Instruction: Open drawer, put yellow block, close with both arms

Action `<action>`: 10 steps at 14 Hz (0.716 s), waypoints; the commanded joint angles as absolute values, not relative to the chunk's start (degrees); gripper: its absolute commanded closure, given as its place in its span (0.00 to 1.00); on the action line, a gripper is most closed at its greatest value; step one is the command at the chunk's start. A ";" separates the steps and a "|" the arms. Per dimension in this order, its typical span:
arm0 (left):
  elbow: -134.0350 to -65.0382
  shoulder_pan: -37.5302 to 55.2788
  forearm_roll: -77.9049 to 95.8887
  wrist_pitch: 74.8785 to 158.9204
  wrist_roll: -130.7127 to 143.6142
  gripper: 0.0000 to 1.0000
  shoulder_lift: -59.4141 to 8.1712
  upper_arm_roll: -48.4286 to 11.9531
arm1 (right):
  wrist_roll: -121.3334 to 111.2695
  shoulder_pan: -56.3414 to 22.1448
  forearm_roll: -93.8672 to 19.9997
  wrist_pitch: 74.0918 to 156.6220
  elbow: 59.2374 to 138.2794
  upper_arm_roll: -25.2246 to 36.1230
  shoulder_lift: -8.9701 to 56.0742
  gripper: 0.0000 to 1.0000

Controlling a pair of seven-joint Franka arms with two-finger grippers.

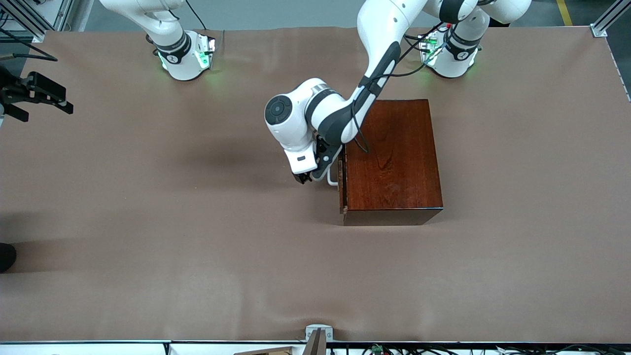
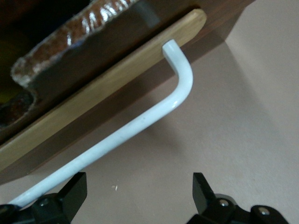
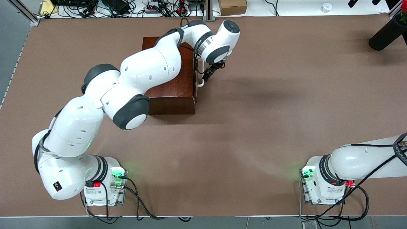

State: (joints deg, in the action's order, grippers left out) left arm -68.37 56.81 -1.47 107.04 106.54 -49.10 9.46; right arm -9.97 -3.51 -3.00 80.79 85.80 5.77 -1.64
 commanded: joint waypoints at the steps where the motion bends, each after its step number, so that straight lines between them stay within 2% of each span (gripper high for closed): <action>1: -70.49 56.34 -3.43 105.47 106.44 0.00 -47.29 9.76 | -5.03 -3.95 -3.34 79.63 84.29 5.27 -1.14 0.00; 10: -70.31 55.99 -2.90 105.47 106.44 0.00 -47.20 9.67 | -4.39 -4.04 -3.34 79.63 84.38 5.27 -1.14 0.00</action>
State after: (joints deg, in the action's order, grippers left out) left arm -68.50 56.11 -1.49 106.11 106.54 -49.06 9.59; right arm -5.19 -4.04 -3.00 80.60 85.76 5.27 -1.64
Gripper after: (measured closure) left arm 0.000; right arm 0.000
